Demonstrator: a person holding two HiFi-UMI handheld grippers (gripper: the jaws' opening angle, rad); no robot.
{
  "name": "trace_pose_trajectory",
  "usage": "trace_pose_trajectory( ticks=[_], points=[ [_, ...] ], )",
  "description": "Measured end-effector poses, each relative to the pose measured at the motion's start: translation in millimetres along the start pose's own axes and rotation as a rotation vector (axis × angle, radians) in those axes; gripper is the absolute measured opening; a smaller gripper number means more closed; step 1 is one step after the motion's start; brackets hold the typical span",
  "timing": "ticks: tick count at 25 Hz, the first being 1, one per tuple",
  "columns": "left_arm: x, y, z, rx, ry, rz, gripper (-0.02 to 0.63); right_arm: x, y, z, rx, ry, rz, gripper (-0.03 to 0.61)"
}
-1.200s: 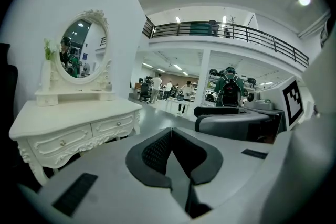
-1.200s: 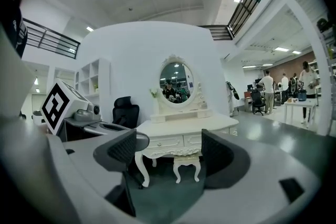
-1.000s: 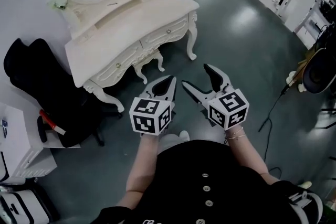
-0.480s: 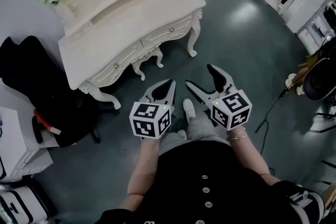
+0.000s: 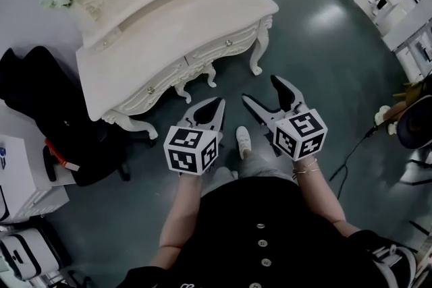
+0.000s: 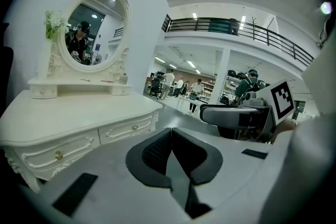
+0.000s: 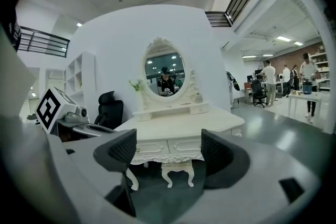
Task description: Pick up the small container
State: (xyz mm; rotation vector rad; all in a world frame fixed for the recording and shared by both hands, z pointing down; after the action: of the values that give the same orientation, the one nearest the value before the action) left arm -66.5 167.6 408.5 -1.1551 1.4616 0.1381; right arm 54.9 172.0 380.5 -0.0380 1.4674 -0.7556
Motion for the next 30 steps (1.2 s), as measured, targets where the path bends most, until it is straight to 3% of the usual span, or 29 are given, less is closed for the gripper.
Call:
trace_pose_trajectory(
  ticks=[19,30],
  points=[
    [135,-114,-64,0.131,0.003,0.06,0.014,91,-89,126,0.106,0.083,-0.01,0.364],
    [147,-142,-87,0.157,0.065,0.044,0.014,99,-123,157,0.153,0.066,-0.049,0.351]
  ],
)
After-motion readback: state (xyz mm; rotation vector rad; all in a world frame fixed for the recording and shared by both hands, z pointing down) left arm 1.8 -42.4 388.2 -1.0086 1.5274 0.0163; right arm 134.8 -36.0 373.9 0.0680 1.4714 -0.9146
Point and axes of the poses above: the fingertips, and each gripper's own axes: y backward along the fingers, z to its right, x out of its top, the point moved 3 cm from there along y, backward along the fingers, and after that the axes turned 11 degrees about -z, right-handed, at the moved point
